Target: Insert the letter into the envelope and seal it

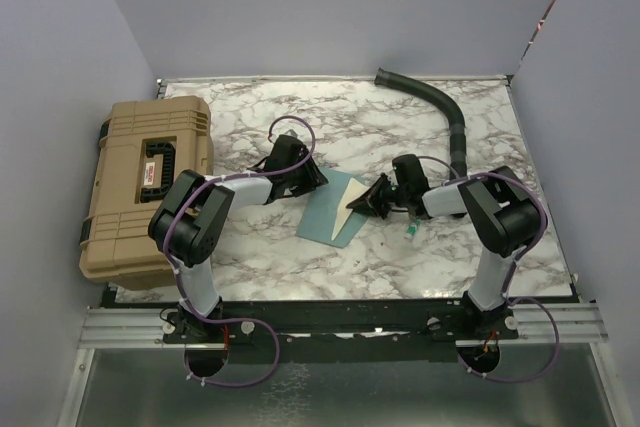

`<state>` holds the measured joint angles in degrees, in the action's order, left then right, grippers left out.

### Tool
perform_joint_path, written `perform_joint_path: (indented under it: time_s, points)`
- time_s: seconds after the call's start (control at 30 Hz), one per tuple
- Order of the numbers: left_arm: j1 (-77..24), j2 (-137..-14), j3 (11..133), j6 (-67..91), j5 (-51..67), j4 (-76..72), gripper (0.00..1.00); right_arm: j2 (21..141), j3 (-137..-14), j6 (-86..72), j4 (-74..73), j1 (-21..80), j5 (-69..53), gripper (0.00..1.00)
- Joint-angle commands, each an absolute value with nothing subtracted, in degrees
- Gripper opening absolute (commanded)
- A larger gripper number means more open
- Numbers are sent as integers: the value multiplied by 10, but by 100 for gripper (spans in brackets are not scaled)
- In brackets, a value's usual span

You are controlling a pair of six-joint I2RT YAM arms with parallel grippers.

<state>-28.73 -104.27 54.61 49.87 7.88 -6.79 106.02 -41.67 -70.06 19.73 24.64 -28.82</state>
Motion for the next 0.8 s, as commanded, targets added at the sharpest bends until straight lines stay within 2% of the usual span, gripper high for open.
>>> perform_joint_path:
  time_s: [0.0, 0.53, 0.77]
  points:
    - [-292, -1067, 522, 483, 96, -30, 48, 1098, -432, -665, 150, 251, -304, 0]
    - [-291, -1087, 538, 452, 93, -29, 49, 1097, -443, -538, 29, 212, -399, 0]
    - [-291, -1088, 536, 452, 99, -29, 49, 1119, -464, -525, 27, 210, -430, 0]
